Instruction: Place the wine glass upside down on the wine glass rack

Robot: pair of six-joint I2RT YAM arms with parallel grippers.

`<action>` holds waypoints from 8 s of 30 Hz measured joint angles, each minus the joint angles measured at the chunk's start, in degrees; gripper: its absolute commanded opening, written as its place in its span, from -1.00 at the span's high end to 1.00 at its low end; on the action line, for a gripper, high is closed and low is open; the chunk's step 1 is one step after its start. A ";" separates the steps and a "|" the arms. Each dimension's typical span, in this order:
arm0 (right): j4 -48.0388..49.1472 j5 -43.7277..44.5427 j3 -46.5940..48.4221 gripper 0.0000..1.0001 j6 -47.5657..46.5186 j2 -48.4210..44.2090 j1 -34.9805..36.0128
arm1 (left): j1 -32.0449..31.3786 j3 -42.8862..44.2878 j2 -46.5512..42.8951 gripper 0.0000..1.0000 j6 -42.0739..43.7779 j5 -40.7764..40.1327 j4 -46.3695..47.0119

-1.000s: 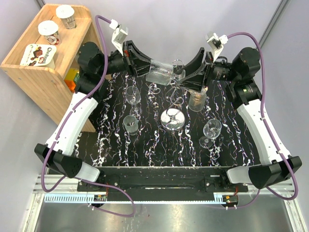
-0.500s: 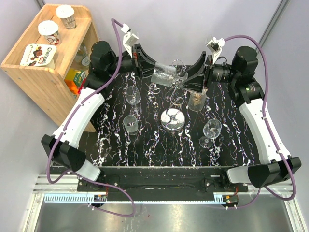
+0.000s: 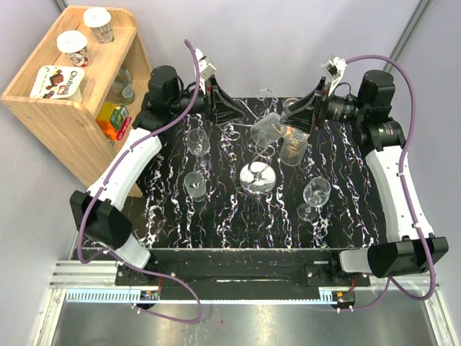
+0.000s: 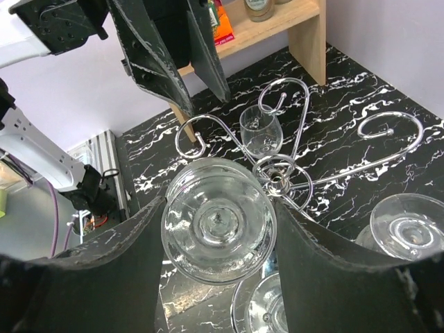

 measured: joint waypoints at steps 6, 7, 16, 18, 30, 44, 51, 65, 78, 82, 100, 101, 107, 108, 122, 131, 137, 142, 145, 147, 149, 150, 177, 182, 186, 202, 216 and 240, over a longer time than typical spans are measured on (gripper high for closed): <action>-4.02 1.20 1.57 0.99 -2.75 0.37 0.11 | -0.09 0.11 0.79 0.10 2.58 -0.02 -2.03; -4.52 1.42 2.03 1.00 -3.19 0.44 0.11 | -0.09 0.39 0.79 0.06 3.23 -0.09 -2.80; -5.68 3.04 8.48 1.00 -3.10 2.91 0.09 | -0.52 8.17 0.79 -0.29 9.62 -1.33 -11.58; -5.70 3.04 10.93 1.00 -2.62 4.24 0.11 | -1.11 11.17 0.79 -0.37 10.88 -2.01 -13.33; -8.31 6.21 18.27 1.00 -3.06 7.74 4.02 | -11.15 19.26 4.02 -0.98 18.25 -7.56 -21.59; -9.20 7.50 20.37 1.00 -3.54 8.28 6.38 | -13.64 20.55 7.78 -0.98 20.81 -12.02 -24.50; -9.20 7.74 20.37 1.00 -3.54 8.26 7.50 | -14.32 20.83 7.80 -0.98 20.68 -12.04 -24.48; -9.14 8.52 20.94 1.00 -3.04 7.52 7.52 | -14.32 19.87 7.74 -0.67 20.28 -12.04 -24.04; -8.61 8.48 21.07 0.97 -1.92 7.02 7.52 | -14.32 20.02 7.74 0.86 19.04 -11.67 -24.00; -8.17 8.50 20.68 0.46 -1.70 6.71 7.52 | -14.34 20.15 7.74 1.00 18.84 -11.58 -24.04; -9.60 11.37 19.08 -0.99 -5.90 0.37 7.61 | -14.49 15.15 6.01 1.00 14.36 -12.28 -19.32; -9.84 11.85 19.08 -0.99 -6.25 -0.02 7.61 | -14.29 14.64 5.90 1.00 13.90 -12.37 -18.95; -12.46 17.66 19.56 -0.99 -8.44 -0.81 7.63 | -12.33 11.19 3.54 1.00 11.15 -12.48 -17.57; -12.66 19.10 19.65 -0.99 -8.70 -0.79 7.63 | -11.85 10.40 2.60 1.00 10.99 -12.52 -17.51; -15.63 25.24 22.10 -0.95 -11.06 3.56 7.63 | -10.88 -4.79 -17.16 1.00 8.98 -10.21 -12.63; -17.14 21.18 22.23 -0.95 -13.25 7.80 7.63 | -13.81 -22.36 -23.87 1.00 8.98 -5.97 -8.57; -18.29 18.67 23.47 -0.95 -14.25 9.79 7.65 | -15.52 -28.96 -23.89 1.00 13.77 -3.74 -8.55; -19.10 17.84 23.43 -0.94 -15.34 10.16 7.67 | -17.03 -31.85 -23.52 1.00 18.53 -3.23 -6.58; -19.10 17.73 23.21 -0.94 -16.11 10.16 7.72 | -18.16 -33.94 -22.62 1.00 19.28 -3.06 -2.08; -19.15 17.75 22.62 -0.94 -16.59 10.14 7.72 | -18.56 -35.76 -21.99 1.00 18.99 -3.10 1.60; -19.39 17.77 21.97 -0.94 -17.07 10.14 7.72 | -18.58 -37.73 -21.49 1.00 18.25 -3.30 5.22; -19.58 17.77 21.70 -0.94 -17.25 10.14 7.72 | -18.58 -38.56 -21.42 1.00 17.81 -3.50 6.51; -21.22 17.75 19.82 -0.94 -19.93 10.10 7.82 | -10.01 -52.04 -22.53 1.00 8.66 -11.15 35.65; -21.59 17.77 19.37 -0.94 -20.41 10.01 7.82 | -8.59 -50.75 -19.12 1.00 9.16 -12.61 36.52; -22.08 17.77 19.15 -0.93 -20.70 9.66 7.82 | -8.13 -48.68 -16.15 1.00 9.73 -12.92 36.74; -22.49 17.88 18.23 -0.94 -22.16 8.35 7.82 | -4.50 -43.54 -7.82 1.00 7.89 -13.05 40.81; -24.00 17.90 17.46 -0.95 -23.52 7.26 7.87 | -1.70 -43.60 -7.13 1.00 4.50 -13.35 47.95; -24.41 17.90 15.54 -0.95 -23.98 6.03 7.87 | -0.42 -51.58 -13.14 1.00 3.56 -14.36 51.80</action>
